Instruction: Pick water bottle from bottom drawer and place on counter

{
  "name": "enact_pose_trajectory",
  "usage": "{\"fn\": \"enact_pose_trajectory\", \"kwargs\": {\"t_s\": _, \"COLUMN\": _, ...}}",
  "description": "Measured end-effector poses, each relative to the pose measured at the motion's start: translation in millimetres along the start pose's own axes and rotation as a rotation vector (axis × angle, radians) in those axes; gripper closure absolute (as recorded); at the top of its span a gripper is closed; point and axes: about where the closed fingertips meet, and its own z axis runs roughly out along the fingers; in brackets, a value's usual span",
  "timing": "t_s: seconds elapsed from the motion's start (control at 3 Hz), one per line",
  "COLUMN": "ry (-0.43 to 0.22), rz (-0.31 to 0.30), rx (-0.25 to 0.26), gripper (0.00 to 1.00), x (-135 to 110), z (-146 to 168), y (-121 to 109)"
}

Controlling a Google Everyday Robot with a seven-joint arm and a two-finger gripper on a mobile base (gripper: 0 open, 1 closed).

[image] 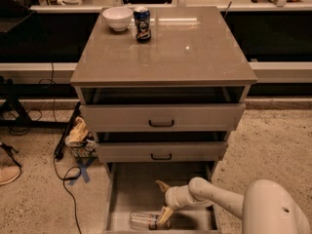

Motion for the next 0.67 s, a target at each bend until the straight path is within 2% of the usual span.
{"fn": "enact_pose_trajectory", "kwargs": {"t_s": 0.67, "ry": 0.034, "rz": -0.052, "rx": 0.012, "gripper": 0.00, "x": 4.9, "z": 20.8, "y": 6.4}}
